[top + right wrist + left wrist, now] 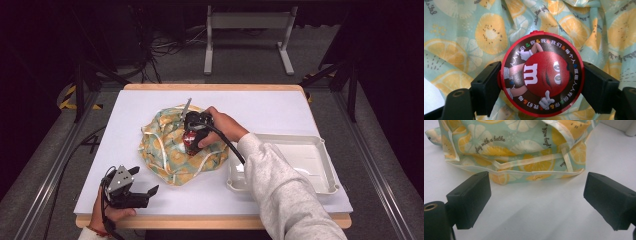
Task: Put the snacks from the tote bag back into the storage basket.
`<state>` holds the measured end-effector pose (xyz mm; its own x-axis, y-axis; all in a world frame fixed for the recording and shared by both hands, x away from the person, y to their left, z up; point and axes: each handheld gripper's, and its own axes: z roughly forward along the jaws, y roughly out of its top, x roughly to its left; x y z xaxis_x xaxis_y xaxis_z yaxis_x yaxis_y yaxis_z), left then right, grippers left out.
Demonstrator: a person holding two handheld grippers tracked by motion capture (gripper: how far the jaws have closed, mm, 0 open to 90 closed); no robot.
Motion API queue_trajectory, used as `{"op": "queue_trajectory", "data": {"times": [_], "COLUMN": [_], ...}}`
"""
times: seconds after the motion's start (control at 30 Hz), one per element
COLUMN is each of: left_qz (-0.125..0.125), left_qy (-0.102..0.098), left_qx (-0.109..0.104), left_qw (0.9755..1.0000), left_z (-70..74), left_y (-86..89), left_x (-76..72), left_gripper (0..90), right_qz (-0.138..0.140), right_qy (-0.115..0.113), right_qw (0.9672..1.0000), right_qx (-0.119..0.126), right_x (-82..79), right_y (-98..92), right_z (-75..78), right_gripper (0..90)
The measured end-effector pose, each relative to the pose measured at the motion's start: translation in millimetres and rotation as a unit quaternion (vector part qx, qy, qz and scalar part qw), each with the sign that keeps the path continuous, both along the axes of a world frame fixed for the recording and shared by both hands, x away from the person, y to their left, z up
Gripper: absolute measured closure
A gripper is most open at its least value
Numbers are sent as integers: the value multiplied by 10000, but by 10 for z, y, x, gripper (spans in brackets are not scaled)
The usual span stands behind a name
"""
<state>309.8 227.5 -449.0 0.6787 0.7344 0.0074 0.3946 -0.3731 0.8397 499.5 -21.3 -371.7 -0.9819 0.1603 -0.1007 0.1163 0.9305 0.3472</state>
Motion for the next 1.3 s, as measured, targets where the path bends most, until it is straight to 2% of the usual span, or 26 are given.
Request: {"op": "queue_trajectory", "data": {"times": [0.13,0.2,0.37,0.67,0.93,1.3], "left_qz": [13,-1,-2,40,88,108], "left_qy": [34,24,-21,-71,-166,-187], "left_qx": [-32,63,37,-15,-56,-25], "left_qw": [10000,10000,10000,10000,9998,9998], "left_z": [-8,-9,-8,4,16,21], "left_y": [6,4,2,9,20,16], "left_x": [3,5,2,-11,-22,-29], "left_gripper": [83,83,84,84,86,86], "right_qz": [92,117,131,169,182,276], "right_qy": [-12,-112,-268,-328,-404,-494], "right_qw": [10000,9998,9992,9988,9988,9981], "right_qx": [-29,62,261,318,216,237], "right_x": [-20,-42,-84,-155,-206,-333], "right_y": [18,18,-2,-56,-105,-247], "right_z": [34,77,202,360,451,653], "right_gripper": [237,237,237,238,238,238]}}
